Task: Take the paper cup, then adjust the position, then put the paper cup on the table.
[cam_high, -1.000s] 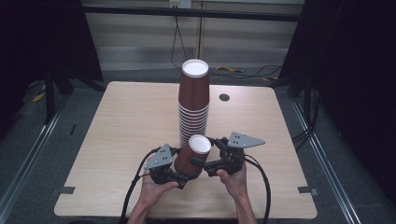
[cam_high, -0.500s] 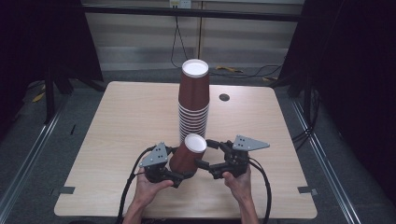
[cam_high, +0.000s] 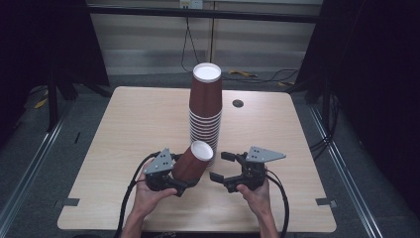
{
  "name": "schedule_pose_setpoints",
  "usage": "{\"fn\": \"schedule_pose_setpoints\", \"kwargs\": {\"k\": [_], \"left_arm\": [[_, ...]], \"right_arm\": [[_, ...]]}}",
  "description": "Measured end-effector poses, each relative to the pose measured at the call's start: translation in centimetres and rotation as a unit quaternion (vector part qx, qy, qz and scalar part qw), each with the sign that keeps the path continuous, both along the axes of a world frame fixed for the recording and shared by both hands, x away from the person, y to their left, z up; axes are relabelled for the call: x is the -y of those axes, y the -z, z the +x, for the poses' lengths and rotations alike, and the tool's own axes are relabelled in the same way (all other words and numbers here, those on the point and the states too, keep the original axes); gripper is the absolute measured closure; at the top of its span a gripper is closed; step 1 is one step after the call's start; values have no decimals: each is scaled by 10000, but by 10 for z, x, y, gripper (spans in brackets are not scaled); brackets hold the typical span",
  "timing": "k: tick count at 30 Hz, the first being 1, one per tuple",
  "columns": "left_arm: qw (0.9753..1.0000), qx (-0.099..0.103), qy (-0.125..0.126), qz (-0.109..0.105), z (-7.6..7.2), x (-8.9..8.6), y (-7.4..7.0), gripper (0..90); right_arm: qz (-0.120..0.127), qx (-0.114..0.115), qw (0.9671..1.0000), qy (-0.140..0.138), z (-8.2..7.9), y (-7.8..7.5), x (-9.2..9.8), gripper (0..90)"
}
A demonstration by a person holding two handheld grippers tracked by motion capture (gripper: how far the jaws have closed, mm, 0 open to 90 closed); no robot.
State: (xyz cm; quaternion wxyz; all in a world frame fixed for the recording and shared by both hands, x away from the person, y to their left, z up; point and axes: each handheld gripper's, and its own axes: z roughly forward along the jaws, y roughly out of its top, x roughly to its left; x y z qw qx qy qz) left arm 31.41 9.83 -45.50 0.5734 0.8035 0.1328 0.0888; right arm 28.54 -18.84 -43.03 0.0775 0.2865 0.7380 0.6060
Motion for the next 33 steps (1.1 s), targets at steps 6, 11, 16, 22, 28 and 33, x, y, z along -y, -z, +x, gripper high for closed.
{"fn": "schedule_pose_setpoints", "kwargs": {"k": [6,11,16,22,28,33], "left_arm": [[9998,-1,56,212,2,-3,-2,146],[9981,113,164,575,0,-1,-7,147],[9958,140,260,866,-1,1,-8,147],[9918,149,334,1223,-2,5,-6,147],[9879,210,425,1478,-1,9,-10,147],[9830,244,554,1733,3,15,-9,147]], "right_arm": [[-200,-48,9998,-40,-1,1,1,139],[-414,-84,9991,-108,-2,1,0,141],[-582,-142,9981,-152,-2,1,1,142],[-937,-281,9947,-307,-2,4,0,142],[-1095,-349,9926,-383,-2,5,-2,142],[-1327,-425,9892,-455,-1,6,-2,142]]}}
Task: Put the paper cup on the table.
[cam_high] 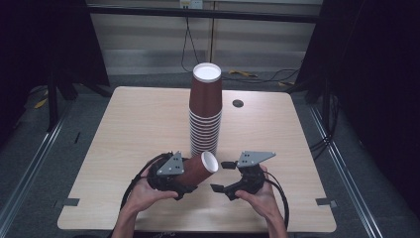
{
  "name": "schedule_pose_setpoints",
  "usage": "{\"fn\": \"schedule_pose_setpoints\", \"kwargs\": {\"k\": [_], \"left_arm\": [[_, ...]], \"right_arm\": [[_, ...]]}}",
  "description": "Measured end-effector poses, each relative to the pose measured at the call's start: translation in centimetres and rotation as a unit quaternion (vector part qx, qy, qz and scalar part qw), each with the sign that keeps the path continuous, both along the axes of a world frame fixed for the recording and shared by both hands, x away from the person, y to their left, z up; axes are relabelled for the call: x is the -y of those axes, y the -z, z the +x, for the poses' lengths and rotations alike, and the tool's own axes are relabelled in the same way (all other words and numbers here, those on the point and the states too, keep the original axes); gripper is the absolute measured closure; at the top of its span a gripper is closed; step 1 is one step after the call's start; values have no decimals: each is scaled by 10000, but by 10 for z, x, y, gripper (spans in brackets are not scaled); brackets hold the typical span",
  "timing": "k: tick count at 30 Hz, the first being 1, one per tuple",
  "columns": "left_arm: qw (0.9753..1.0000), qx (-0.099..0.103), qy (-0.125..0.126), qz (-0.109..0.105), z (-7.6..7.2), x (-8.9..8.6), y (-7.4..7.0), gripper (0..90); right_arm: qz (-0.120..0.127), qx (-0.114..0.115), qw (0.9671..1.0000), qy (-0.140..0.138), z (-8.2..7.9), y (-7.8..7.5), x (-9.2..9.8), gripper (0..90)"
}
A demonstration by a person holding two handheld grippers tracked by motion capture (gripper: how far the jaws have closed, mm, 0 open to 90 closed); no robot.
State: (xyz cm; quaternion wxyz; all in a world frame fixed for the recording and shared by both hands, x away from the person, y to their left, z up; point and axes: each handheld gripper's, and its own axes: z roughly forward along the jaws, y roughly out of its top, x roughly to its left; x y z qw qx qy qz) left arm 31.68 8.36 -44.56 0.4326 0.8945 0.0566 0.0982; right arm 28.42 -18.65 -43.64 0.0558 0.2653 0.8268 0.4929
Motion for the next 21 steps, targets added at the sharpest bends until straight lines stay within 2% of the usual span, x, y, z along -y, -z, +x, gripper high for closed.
{"fn": "schedule_pose_setpoints", "kwargs": {"k": [4,7,8,11,13,18,21], "left_arm": [[9997,46,138,209,0,3,-1,147],[9994,-2,150,315,-1,2,-1,147],[9992,3,184,345,-2,2,-1,147],[9983,43,221,532,-4,3,-1,148],[9979,42,280,579,-3,5,1,151],[9969,59,250,743,-3,8,3,153],[9954,90,304,901,-4,10,1,153]], "right_arm": [[-90,13,10000,13,3,0,0,141],[-265,6,9996,-47,3,0,-4,138],[-389,18,9992,-103,3,0,-7,138],[-441,-34,9989,-179,3,0,-8,139],[-500,-26,9985,-216,3,1,-9,139],[-585,-25,9979,-288,4,1,-9,147],[-660,-42,9972,-341,4,1,-9,154]]}}
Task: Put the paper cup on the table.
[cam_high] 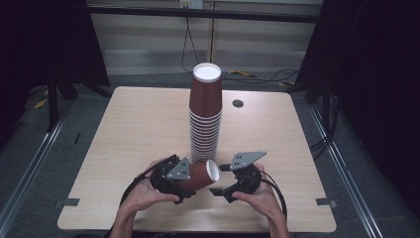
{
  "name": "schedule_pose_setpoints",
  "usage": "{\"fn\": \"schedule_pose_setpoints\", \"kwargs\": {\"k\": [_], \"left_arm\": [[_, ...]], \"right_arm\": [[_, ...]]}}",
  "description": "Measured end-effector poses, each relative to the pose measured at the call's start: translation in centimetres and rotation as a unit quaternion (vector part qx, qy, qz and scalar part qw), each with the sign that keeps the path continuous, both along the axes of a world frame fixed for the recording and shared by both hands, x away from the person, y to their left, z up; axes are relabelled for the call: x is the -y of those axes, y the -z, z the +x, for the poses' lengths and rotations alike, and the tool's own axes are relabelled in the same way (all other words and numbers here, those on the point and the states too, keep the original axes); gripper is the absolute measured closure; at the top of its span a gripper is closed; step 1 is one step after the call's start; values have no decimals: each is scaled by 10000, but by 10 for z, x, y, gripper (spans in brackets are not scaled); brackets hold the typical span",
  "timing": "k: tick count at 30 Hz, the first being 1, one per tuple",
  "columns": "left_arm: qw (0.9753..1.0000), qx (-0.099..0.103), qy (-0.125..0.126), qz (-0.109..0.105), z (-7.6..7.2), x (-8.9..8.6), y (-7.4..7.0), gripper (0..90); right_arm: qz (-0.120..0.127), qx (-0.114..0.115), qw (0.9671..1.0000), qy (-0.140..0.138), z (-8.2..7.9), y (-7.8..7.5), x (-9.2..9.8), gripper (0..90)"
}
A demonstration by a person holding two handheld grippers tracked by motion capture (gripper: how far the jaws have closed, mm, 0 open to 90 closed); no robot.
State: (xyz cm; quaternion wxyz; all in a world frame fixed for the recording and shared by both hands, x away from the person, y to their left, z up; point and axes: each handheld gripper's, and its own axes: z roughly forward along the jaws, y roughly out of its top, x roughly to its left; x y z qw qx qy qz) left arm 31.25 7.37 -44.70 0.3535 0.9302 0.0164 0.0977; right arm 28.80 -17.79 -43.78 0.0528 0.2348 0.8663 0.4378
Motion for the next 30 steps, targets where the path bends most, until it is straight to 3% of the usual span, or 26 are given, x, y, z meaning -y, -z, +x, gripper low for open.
{"fn": "schedule_pose_setpoints", "kwargs": {"k": [2,7,14,17,20,22,24,25,27,28,29,30], "left_arm": [[9998,22,44,187,-2,3,-2,154],[9996,57,76,268,-5,7,-5,154],[9980,178,161,582,-6,13,-9,154],[9981,186,148,572,-6,16,-10,154],[9977,188,122,647,-7,18,-9,154],[9970,205,166,727,-6,18,-9,154],[9976,168,109,658,-8,20,-6,154],[9966,200,196,775,-7,20,-7,154],[9964,206,215,795,-8,22,-6,154],[9971,109,162,731,-9,23,-4,154],[9949,209,321,930,-7,23,-6,153],[9943,243,361,976,-6,23,-7,152]], "right_arm": [[-3,4,10000,-39,0,0,0,154],[-182,-138,9995,-219,2,1,-5,154],[-318,-273,9987,-275,5,0,-7,154],[-577,-450,9967,-364,8,1,-11,196],[-662,-488,9958,-414,9,2,-13,184],[-640,-501,9958,-425,10,3,-13,183],[-581,-479,9962,-441,12,2,-13,160],[-576,-479,9961,-473,13,2,-13,160],[-603,-488,9956,-516,13,1,-14,154],[-620,-488,9954,-538,14,0,-15,152],[-641,-482,9951,-575,14,-1,-16,149],[-650,-476,9947,-638,15,-1,-17,144]]}}
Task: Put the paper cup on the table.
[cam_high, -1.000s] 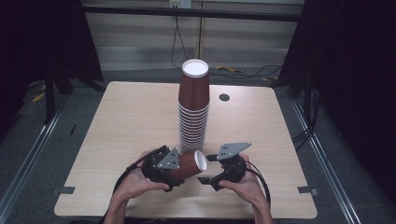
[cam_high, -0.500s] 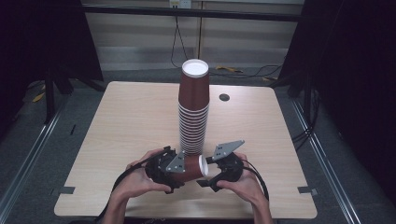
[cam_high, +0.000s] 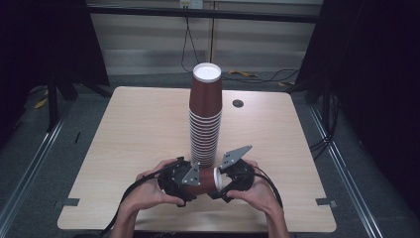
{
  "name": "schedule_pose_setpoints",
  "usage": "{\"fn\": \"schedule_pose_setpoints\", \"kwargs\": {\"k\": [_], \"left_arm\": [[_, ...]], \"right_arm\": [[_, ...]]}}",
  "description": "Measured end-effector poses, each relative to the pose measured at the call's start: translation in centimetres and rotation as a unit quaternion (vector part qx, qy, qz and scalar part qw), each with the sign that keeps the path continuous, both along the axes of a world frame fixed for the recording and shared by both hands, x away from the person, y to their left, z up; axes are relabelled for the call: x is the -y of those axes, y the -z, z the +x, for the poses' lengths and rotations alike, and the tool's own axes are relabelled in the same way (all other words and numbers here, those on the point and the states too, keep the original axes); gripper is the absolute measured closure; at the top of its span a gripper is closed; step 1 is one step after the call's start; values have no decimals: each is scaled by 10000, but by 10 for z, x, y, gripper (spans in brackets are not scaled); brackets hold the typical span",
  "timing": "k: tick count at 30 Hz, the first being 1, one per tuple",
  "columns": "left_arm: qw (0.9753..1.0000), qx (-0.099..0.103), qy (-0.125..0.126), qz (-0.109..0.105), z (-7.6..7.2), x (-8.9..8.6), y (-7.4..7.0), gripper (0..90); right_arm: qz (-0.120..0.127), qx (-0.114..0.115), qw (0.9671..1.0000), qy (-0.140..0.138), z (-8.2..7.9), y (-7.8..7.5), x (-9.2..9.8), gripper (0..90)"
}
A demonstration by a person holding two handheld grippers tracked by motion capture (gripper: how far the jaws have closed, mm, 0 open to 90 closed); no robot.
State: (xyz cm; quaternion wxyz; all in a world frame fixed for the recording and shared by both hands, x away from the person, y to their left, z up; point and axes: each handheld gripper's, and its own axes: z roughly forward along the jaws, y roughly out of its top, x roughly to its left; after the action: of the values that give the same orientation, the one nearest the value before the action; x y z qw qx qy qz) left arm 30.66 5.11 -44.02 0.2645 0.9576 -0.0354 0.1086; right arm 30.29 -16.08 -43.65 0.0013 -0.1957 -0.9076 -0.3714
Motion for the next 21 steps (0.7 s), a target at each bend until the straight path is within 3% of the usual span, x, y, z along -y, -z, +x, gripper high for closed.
{"fn": "schedule_pose_setpoints", "kwargs": {"k": [4,5,6,9,10,11,16,17,21], "left_arm": [[9997,-169,-116,-149,-4,3,5,152],[9998,-29,136,162,-1,2,2,152],[9999,-124,8,2,-3,3,4,152],[9999,-127,78,-73,-5,4,6,151],[9996,-77,268,103,-4,4,4,151],[9995,-214,77,-202,-8,6,8,151],[9991,-60,402,124,-4,5,5,149],[9993,-158,336,-36,-5,5,7,146],[9991,-146,357,-184,-5,1,8,131]], "right_arm": [[-61,-50,9999,-105,1,-1,-4,143],[-51,-97,9998,-146,2,-1,-5,145],[-61,-98,9998,-157,2,-1,-6,152],[-22,-126,9996,-243,3,-1,-6,164],[2,-142,9995,-282,3,-1,-6,171],[21,-155,9994,-296,2,-1,-6,197],[-46,-223,9991,-359,3,0,-6,215],[-47,-248,9991,-339,2,0,-6,217],[-24,-286,9990,-348,2,0,-5,221]]}}
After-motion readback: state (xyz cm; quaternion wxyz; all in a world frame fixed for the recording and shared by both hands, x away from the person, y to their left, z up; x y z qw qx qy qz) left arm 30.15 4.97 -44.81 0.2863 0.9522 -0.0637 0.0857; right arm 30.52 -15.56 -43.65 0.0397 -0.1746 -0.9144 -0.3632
